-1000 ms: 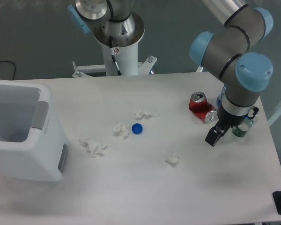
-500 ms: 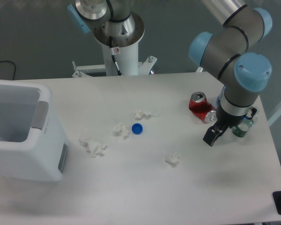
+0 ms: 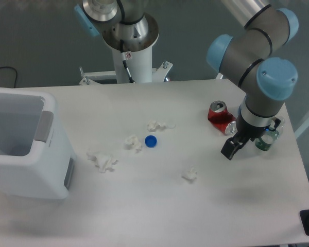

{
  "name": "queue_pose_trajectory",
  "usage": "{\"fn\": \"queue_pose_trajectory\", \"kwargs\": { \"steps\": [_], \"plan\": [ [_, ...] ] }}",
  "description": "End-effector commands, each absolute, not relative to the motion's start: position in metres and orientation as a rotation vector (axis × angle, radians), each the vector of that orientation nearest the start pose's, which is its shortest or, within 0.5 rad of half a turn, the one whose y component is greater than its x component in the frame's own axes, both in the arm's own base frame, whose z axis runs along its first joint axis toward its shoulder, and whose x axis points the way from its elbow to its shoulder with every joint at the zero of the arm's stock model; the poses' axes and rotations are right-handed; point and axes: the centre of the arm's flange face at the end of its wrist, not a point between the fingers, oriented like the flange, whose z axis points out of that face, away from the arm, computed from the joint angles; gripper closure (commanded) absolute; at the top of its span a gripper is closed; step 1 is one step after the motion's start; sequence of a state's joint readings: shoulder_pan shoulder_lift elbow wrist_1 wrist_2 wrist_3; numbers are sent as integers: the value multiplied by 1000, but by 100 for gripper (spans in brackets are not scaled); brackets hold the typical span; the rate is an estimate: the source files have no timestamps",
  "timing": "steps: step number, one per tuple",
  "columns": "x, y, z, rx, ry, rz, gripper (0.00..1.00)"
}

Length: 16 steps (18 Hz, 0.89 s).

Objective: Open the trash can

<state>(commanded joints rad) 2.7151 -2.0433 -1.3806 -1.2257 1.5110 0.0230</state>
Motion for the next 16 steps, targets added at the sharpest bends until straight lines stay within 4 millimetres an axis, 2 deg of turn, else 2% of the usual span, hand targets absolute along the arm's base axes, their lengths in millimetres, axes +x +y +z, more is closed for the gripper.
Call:
{"fn": "queue_pose_trajectory", "kwargs": {
  "steps": [6,13,16],
  "plan": [
    [-556,407,343,-2593,-1599,-15,0],
    [-550,405,361,-2740,-1284,26,0],
    [-550,404,366,-2852,-1014,55,0]
  ]
}}
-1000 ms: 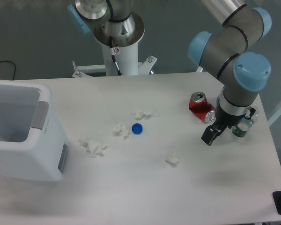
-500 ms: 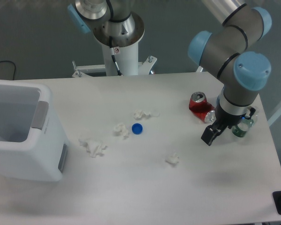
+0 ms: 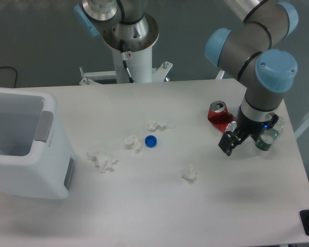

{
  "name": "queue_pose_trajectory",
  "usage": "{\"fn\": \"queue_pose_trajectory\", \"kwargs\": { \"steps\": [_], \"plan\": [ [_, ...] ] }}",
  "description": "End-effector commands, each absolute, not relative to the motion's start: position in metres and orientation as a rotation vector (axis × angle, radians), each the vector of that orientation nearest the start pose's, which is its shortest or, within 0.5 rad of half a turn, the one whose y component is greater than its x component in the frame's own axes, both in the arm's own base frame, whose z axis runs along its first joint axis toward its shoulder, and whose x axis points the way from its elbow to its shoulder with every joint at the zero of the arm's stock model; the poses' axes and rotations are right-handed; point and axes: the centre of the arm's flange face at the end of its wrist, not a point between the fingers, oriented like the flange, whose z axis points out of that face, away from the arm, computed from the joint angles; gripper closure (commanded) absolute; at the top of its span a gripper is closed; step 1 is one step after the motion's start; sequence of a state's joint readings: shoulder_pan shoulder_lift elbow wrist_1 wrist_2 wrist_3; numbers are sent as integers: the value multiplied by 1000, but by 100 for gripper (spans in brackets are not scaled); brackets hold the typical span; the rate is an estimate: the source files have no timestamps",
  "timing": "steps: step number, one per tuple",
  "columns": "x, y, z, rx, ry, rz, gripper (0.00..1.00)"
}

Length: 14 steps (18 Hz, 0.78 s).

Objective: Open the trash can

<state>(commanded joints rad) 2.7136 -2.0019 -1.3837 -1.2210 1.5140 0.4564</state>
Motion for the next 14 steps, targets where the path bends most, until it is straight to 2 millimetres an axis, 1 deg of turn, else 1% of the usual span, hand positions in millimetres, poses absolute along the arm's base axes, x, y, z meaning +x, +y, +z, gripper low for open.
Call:
{"fn": "queue_pose_trajectory", "kwargs": {
  "steps": [1,4,6,9,12,14],
  "plan": [
    [-548,403,371,-2876,-929,69,0],
    [-546,401,374,-2927,-770,84,0],
    [-546,401,374,-2969,-613,95,0],
    [-546,400,370,-3033,-430,120,0],
    [-545,403,364,-3081,-202,129,0],
    [-546,399,363,-3114,-62,145,0]
  ]
}}
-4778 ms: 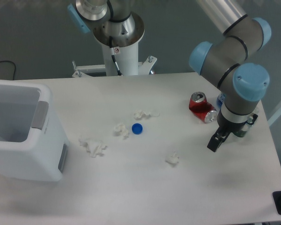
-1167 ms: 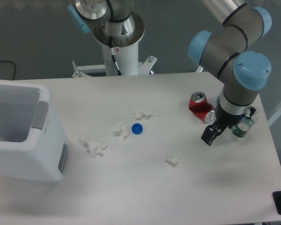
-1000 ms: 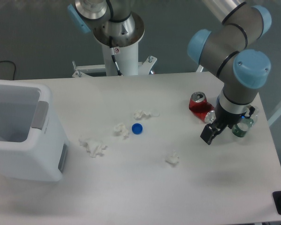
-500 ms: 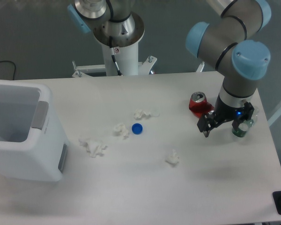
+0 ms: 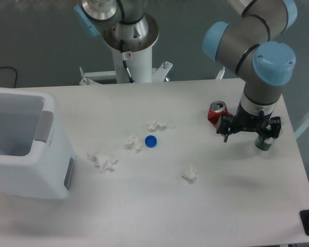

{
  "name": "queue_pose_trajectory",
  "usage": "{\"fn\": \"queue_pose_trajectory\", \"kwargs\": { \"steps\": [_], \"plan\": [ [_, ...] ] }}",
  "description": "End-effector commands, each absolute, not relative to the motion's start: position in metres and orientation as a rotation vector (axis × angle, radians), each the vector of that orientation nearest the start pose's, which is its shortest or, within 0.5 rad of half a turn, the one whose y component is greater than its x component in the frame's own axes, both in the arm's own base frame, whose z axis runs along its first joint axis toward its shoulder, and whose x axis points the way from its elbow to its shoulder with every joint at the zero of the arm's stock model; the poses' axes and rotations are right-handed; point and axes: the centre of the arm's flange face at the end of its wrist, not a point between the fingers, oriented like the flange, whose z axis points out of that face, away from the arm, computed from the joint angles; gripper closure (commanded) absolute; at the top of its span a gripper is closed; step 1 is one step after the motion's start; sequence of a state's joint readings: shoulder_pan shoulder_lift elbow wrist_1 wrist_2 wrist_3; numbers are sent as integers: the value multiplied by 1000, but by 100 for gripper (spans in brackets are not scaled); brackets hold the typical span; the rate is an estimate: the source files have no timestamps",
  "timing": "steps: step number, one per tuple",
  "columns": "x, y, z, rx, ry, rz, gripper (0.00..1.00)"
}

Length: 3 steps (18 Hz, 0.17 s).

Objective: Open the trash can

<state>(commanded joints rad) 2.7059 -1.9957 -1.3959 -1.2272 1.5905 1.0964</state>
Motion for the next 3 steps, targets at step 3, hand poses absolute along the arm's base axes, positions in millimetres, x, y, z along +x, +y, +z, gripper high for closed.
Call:
{"fn": "queue_pose_trajectory", "kwargs": {
  "steps": [3],
  "plan": [
    [-545,395,361,-3137,48,155,0]
  ]
}}
